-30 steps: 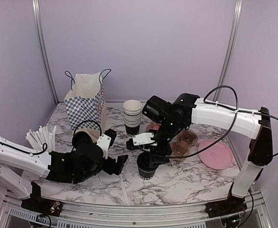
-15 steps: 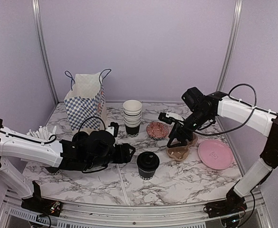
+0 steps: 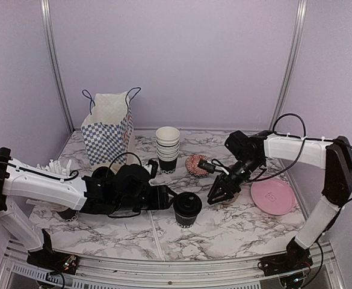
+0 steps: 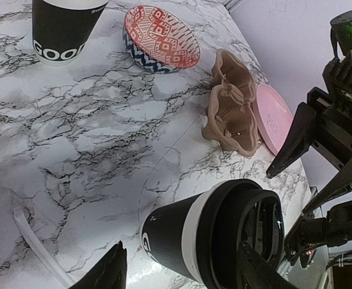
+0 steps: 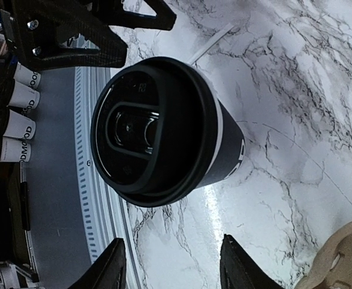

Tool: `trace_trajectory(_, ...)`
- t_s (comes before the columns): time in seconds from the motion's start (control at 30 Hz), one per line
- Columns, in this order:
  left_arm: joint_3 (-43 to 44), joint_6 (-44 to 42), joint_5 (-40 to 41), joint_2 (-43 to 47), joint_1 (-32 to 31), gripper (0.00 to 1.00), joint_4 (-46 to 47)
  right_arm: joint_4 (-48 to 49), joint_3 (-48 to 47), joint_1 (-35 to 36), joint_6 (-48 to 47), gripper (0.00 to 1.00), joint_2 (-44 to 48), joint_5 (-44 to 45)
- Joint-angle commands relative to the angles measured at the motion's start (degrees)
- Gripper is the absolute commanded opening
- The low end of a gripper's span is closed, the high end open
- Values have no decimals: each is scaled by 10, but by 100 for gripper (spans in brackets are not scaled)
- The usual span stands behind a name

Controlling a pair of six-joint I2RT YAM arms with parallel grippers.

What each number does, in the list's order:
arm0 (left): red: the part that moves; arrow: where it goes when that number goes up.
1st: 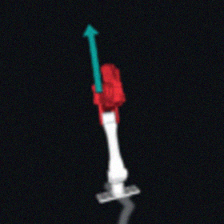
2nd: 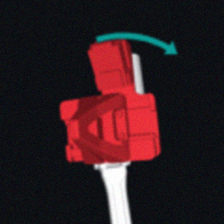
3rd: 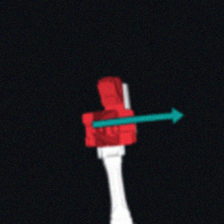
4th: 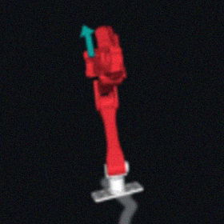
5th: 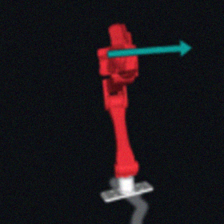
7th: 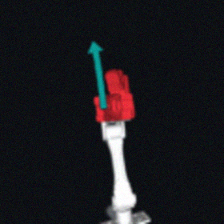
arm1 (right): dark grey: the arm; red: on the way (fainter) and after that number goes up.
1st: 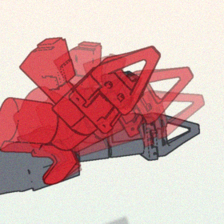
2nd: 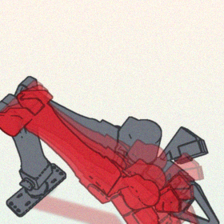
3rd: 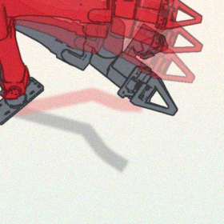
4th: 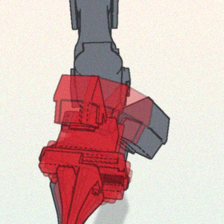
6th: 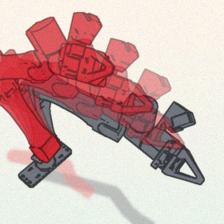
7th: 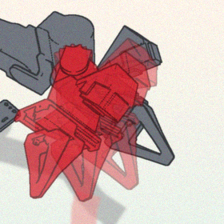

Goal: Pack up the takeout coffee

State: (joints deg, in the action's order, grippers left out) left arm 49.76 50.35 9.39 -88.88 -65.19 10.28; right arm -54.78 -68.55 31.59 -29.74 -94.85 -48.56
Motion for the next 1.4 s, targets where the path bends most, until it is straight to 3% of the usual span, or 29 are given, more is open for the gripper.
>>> trace_trajectory(0.0,18,-6,-20,-11,2,62,13,2,-36,1,3,49,-31,-42)
trace_trajectory(0.57,19,-18,-25,-27,5,48,13,-7,-58,4,-3,48,-64,-56)
trace_trajectory(0.9,27,-23,-44,-39,6,46,15,-21,-82,10,-9,50,-93,-85)
trace_trajectory(1.37,24,-13,-71,-67,18,40,23,-13,-120,10,13,41,-153,-98)
